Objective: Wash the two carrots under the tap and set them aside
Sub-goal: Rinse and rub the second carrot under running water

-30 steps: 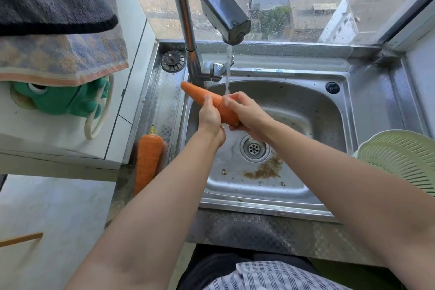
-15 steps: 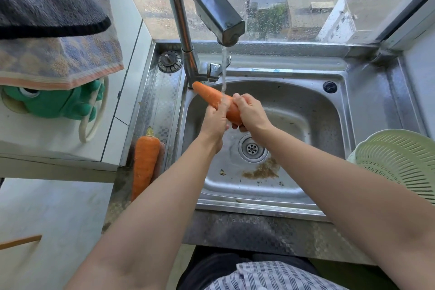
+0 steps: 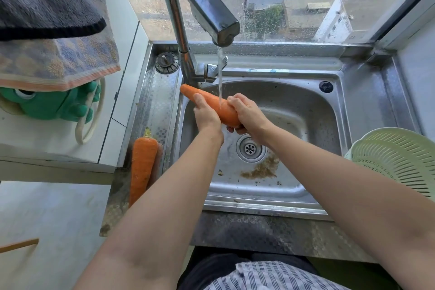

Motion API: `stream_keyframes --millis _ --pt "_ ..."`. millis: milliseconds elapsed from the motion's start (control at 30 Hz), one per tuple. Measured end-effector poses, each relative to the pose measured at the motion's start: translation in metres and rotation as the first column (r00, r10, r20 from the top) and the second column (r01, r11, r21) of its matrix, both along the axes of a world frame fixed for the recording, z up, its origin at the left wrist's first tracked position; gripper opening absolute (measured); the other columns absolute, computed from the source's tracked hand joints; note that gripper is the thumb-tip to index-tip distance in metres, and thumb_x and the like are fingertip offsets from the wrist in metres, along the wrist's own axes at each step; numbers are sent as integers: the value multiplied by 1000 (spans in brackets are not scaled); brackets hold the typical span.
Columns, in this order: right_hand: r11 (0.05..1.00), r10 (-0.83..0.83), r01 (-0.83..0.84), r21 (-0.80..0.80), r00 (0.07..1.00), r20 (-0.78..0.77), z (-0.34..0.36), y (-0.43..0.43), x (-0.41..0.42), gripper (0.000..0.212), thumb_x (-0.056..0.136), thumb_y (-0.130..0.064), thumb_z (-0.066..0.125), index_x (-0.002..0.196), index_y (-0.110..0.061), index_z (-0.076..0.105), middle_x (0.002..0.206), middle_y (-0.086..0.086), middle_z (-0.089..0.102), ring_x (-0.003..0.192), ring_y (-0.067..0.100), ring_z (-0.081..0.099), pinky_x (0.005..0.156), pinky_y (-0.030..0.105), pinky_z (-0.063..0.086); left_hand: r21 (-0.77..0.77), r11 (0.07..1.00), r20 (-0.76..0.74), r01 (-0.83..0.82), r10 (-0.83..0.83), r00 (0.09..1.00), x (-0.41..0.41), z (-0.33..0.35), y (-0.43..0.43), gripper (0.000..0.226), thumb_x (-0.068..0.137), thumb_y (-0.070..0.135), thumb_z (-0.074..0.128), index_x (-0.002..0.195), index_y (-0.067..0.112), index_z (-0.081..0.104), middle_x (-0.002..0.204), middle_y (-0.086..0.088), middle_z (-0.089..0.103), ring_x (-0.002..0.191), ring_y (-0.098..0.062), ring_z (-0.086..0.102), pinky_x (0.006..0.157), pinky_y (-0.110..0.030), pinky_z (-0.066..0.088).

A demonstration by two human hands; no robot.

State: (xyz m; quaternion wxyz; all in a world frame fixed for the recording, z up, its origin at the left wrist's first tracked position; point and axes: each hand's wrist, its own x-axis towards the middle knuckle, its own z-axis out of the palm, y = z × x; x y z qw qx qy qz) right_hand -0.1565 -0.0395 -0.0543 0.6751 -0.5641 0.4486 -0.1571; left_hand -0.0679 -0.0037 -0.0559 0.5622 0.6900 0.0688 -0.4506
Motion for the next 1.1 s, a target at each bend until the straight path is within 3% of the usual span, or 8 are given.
stream_keyframes --millis 167,433,567,667,767,867,1033,1100 --pt "998 -64 63 -30 998 -23 -7 1 -7 19 102 -33 41 92 -18 48 75 10 60 47 17 55 39 20 33 -87 982 120 169 -158 980 -3 -1 0 44 101 34 37 126 -2 39 113 -21 53 104 -38 61 66 -39 53" --pt "995 31 -32 -95 999 -17 -1 7 -4 25 105 -28 39 115 -13 57 95 9 59 67 14 55 45 13 40 15 994 -21 112 -112 993 4 0 8 60 93 61 44 134 16 45 118 -5 61 105 -26 60 89 -43 50" --pt "979 -65 35 200 987 148 -4 13 -1 32 106 -24 34 131 -20 55 108 4 56 84 15 49 63 22 40 -47 999 59 25 -22 998 12 -3 10 49 97 43 51 130 7 52 117 -8 63 99 -20 61 67 -25 47" --pt "944 -90 -8 331 955 283 -8 22 2 40 100 -21 51 138 -10 45 112 7 53 86 14 53 70 27 44 -53 998 64 -32 36 997 16 1 8 52 98 44 48 132 3 50 120 -13 63 104 -26 63 77 -32 51" --pt "994 54 -74 84 975 215 -6 23 2 48 94 -17 63 137 -11 43 112 11 53 85 19 59 69 29 51 -20 996 -30 -85 84 996 18 3 11 52 99 48 41 131 7 46 112 -15 59 96 -31 62 77 -41 53" --pt "996 18 -9 -91 995 95 2 21 12 33 101 -31 50 125 -9 52 97 13 55 69 20 56 52 27 46 -24 997 -27 -77 76 997 15 6 14 51 101 46 38 129 5 46 97 -12 59 71 -20 58 47 -23 46" --pt "864 -116 -85 496 925 362 7 18 5 37 105 -23 39 140 -14 42 124 15 47 91 22 57 71 27 51 -88 987 -27 -131 130 991 21 3 16 53 100 46 42 134 6 44 116 -14 60 94 -26 62 76 -37 51" --pt "832 -190 -56 552 906 379 9 19 4 38 104 -19 41 141 -11 42 124 17 46 89 23 58 69 26 50 -95 990 -12 -103 103 995 22 4 17 51 100 47 41 131 7 46 117 -14 61 95 -25 63 78 -38 53"
